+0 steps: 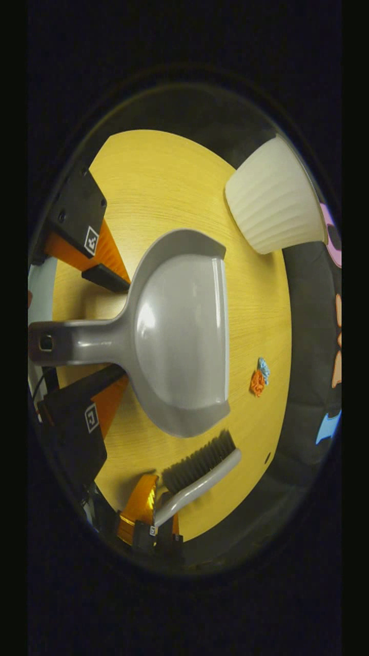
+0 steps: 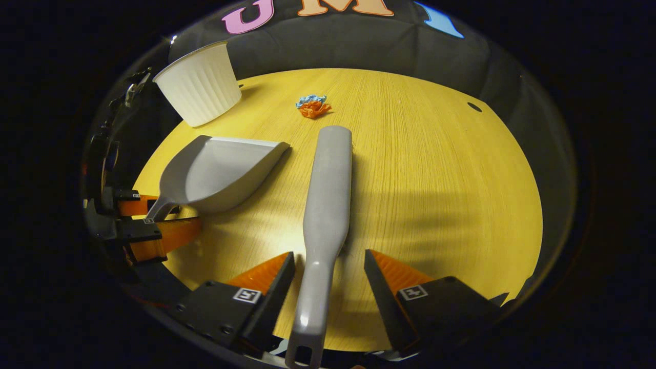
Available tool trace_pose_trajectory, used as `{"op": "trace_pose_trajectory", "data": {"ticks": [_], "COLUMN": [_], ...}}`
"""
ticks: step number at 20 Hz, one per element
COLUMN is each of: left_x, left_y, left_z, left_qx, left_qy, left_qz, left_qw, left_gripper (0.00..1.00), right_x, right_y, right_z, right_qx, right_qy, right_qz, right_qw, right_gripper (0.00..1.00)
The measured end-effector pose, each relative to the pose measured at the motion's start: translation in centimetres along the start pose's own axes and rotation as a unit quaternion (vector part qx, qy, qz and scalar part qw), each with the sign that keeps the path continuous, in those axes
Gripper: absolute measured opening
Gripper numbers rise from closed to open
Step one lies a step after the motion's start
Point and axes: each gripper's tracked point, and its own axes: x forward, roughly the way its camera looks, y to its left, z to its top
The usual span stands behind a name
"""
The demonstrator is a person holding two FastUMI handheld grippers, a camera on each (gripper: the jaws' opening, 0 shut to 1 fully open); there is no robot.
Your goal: Pick up the small broom and dustpan from the desktop, sweep the trash into the dustpan with the broom, and then empty the trash into the garbage bin.
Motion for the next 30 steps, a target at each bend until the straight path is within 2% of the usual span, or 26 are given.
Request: {"op": "trace_pose_trajectory", "data": {"ticks": [1, 2, 3, 4, 5, 7, 8, 9, 10, 11, 13, 14, 15, 17, 19, 21, 23, 26, 30], "left_x": [0.2, -0.1, 0.1, 0.1, 0.2, 0.2, 0.1, 0.1, 0.1, 0.0, 0.1, 0.1, 0.0, -0.5, -2.5, -3.5, -3.2, -2.5, -0.6], "left_y": [0.1, 0.1, 0.1, 0.3, 0.2, 0.2, 0.3, 0.3, 0.3, 0.3, 0.3, 0.5, 0.6, 1.1, 2.0, 3.0, 4.3, 5.7, 4.7], "left_z": [-0.3, -0.1, 0.0, -0.1, 0.0, 0.0, -0.2, -0.1, -0.2, -0.1, 0.0, -0.1, -0.1, 0.8, 2.1, 3.2, 4.2, 5.5, 7.0], "left_qx": [0.004, 0.006, 0.008, 0.01, 0.011, 0.012, 0.016, 0.02, 0.025, 0.031, 0.039, 0.042, 0.042, 0.041, 0.034, 0.057, 0.107, 0.184, 0.22], "left_qy": [0.011, 0.013, 0.02, 0.025, 0.029, 0.034, 0.036, 0.035, 0.035, 0.031, 0.029, 0.03, 0.031, 0.014, 0.0, -0.006, -0.006, 0.007, 0.03], "left_qz": [0.001, 0.002, 0.0, 0.002, 0.0, -0.006, -0.008, -0.012, -0.015, -0.019, -0.023, -0.023, -0.023, -0.024, -0.043, -0.05, -0.038, -0.022, -0.054], "left_qw": [1.0, 1.0, 1.0, 1.0, 1.0, 0.999, 0.999, 0.999, 0.999, 0.999, 0.999, 0.998, 0.998, 0.999, 0.999, 0.997, 0.994, 0.983, 0.974], "left_gripper": [0.82, 0.58, 0.47, 0.33, 0.34, 0.31, 0.3, 0.3, 0.29, 0.29, 0.27, 0.28, 0.27, 0.27, 0.26, 0.26, 0.27, 0.26, 0.26], "right_x": [0.1, 0.2, 0.3, 0.5, 0.6, 0.3, 0.4, 0.4, 0.5, 0.4, 0.4, 0.4, 0.1, -0.5, -2.3, -4.0, -4.1, -2.1, 1.9], "right_y": [0.1, 0.1, 0.1, 0.0, 0.0, 0.3, 0.3, 0.2, 0.3, 0.4, 0.3, 0.2, 0.2, 0.3, -0.7, -1.7, -2.8, -4.2, -5.2], "right_z": [0.0, -0.2, 0.3, 0.2, 0.1, -0.1, -0.2, 0.0, -0.1, -0.1, -0.1, 0.0, 0.3, 1.7, 4.8, 7.3, 10.1, 15.1, 20.1], "right_qx": [0.008, 0.012, 0.014, 0.018, 0.021, 0.024, 0.025, 0.026, 0.028, 0.025, 0.02, 0.02, 0.023, 0.035, 0.042, 0.037, 0.021, -0.015, -0.116], "right_qy": [0.006, 0.014, 0.012, 0.016, 0.021, 0.035, 0.038, 0.039, 0.039, 0.036, 0.034, 0.032, 0.027, 0.004, -0.031, -0.048, -0.062, -0.089, -0.096], "right_qz": [0.003, 0.004, 0.003, 0.002, 0.007, 0.013, 0.015, 0.016, 0.017, 0.018, 0.019, 0.02, 0.021, 0.03, 0.033, 0.032, 0.019, -0.019, -0.073], "right_qw": [1.0, 1.0, 1.0, 1.0, 1.0, 0.999, 0.999, 0.999, 0.999, 0.999, 0.999, 0.999, 0.999, 0.999, 0.998, 0.998, 0.998, 0.996, 0.986], "right_gripper": [0.68, 0.59, 0.55, 0.39, 0.3, 0.22, 0.27, 0.24, 0.27, 0.23, 0.22, 0.18, 0.22, 0.22, 0.22, 0.22, 0.22, 0.21, 0.21]}}
